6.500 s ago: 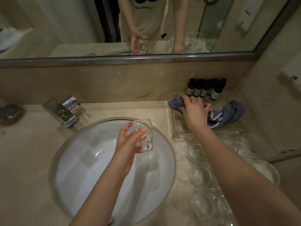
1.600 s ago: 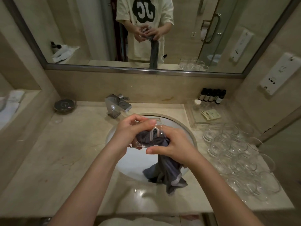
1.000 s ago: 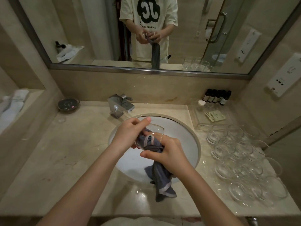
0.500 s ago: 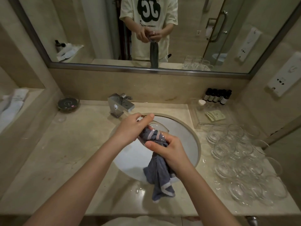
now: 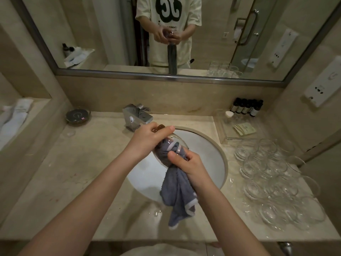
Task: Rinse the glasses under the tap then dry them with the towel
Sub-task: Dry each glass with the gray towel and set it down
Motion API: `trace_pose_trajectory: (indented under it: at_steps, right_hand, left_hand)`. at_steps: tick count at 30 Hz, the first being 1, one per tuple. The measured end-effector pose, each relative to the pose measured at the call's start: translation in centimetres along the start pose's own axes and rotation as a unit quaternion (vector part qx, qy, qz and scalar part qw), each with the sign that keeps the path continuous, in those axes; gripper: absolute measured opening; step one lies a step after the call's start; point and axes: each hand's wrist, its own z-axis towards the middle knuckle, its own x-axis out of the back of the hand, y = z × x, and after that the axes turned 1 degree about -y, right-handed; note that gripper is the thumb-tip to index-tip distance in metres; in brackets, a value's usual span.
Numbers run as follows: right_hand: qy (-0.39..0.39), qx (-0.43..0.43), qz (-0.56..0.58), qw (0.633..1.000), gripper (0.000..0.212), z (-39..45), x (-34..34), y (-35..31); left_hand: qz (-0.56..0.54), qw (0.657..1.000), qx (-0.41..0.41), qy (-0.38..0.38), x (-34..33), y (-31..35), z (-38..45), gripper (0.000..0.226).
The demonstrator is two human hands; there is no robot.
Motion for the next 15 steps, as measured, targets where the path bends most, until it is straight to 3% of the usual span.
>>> trace_pose_trajectory:
  at_steps: [2, 4, 6, 9, 10, 12, 14, 15]
  right_hand:
    - [0.001, -0.065, 0.079, 0.995, 0.079, 0.1, -0.1, 0.4]
    - [0.006, -0.09, 0.181, 0.979, 0.098, -0.2, -0.2, 0.8]
    - [0.013, -0.088, 0.2, 0.976, 0.083, -0.3, -0.2, 0.7]
    - [0.038, -0.023, 0.057, 0.997, 0.015, -0.5, -0.8, 0.2]
    - [0.039, 0.003, 0.011, 0.999, 0.004, -0.6, -1.0, 0.1]
    - [0.039, 0.027, -0.038, 0.998, 0.013, -0.8, -1.4, 0.4]
    - [0.03, -0.006, 0.025, 0.999, 0.01, -0.5, -1.5, 0.3]
    - [0.009, -0.037, 0.1, 0.994, 0.03, -0.4, -1.4, 0.3]
  left_hand:
    - [-0.027, 0.997, -0.068, -0.021, 0.4, -0.2, -0.4, 0.061]
    - [-0.052, 0.988, -0.141, -0.042, 0.5, -0.6, -0.9, 0.042]
    - [-0.063, 0.986, -0.136, -0.067, 0.8, -0.5, -1.1, 0.037]
    - [-0.056, 0.991, 0.053, -0.108, 1.4, 0.2, -0.7, 0.063]
    - [-0.033, 0.988, 0.103, -0.112, 1.5, 0.5, -0.5, 0.068]
    - [0.039, 0.991, 0.084, -0.092, 1.3, 0.6, -0.3, 0.069]
    - [0.07, 0.997, -0.004, -0.035, 1.0, 0.2, -0.3, 0.062]
    - [0.071, 0.996, -0.043, -0.017, 1.0, 0.3, -0.5, 0.055]
